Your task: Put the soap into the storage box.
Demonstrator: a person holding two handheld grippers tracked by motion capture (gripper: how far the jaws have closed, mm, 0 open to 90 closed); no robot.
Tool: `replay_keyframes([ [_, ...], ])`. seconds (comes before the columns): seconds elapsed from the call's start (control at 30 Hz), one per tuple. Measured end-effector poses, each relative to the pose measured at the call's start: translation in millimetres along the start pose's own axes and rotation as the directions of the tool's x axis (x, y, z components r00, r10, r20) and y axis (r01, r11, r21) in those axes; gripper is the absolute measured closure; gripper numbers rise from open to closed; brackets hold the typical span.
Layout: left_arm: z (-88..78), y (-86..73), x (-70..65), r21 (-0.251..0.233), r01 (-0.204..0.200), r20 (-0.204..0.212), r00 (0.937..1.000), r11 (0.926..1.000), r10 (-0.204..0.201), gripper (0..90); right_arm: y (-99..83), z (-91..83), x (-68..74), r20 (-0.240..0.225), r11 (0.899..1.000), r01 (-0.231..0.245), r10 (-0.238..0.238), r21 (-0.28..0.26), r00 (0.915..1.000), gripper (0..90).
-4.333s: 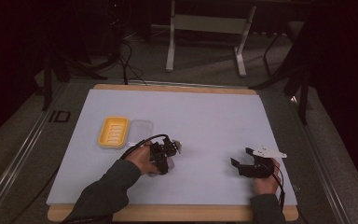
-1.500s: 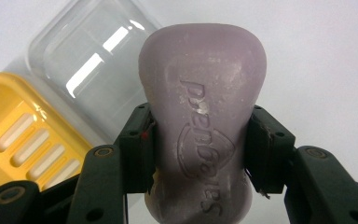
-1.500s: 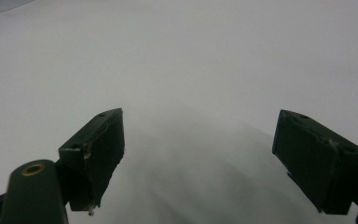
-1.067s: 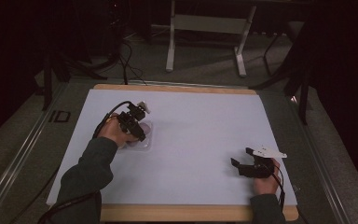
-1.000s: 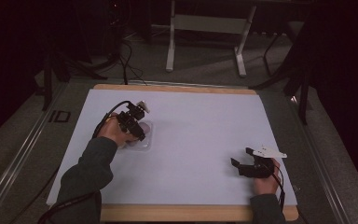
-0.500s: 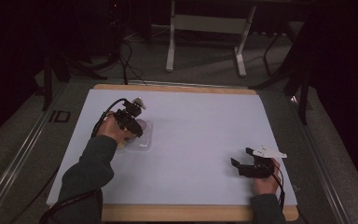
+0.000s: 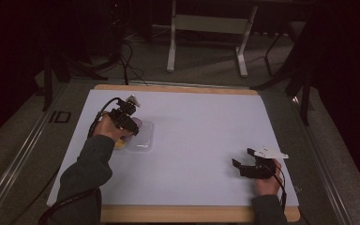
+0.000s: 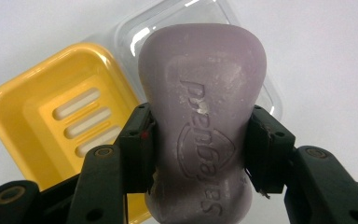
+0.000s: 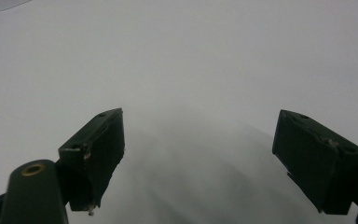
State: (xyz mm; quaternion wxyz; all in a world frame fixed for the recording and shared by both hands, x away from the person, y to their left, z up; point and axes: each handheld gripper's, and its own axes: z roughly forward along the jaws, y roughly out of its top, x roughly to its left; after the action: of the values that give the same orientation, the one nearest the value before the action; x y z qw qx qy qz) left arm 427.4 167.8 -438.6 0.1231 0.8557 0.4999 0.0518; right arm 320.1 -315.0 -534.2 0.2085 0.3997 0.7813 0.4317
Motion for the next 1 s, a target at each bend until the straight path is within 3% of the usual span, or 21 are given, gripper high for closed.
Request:
replay_keyframes([
  [0.47, 0.8, -2.1, 14.3, -0.003, 0.058, -0.017, 0.9982, 0.9983, -0.058, 50.2, -0.1, -0.1, 0.0, 0.001, 1.000, -0.001, 0.001, -0.002, 1.0000, 16.4],
  [1.0, 2.6, -6.2, 31.0, 0.007, 0.131, -0.044, 0.9905, 0.9914, -0.130, 50.2, -0.2, -0.2, 0.0, 0.001, 1.000, -0.001, 0.001, -0.004, 1.0000, 16.4],
])
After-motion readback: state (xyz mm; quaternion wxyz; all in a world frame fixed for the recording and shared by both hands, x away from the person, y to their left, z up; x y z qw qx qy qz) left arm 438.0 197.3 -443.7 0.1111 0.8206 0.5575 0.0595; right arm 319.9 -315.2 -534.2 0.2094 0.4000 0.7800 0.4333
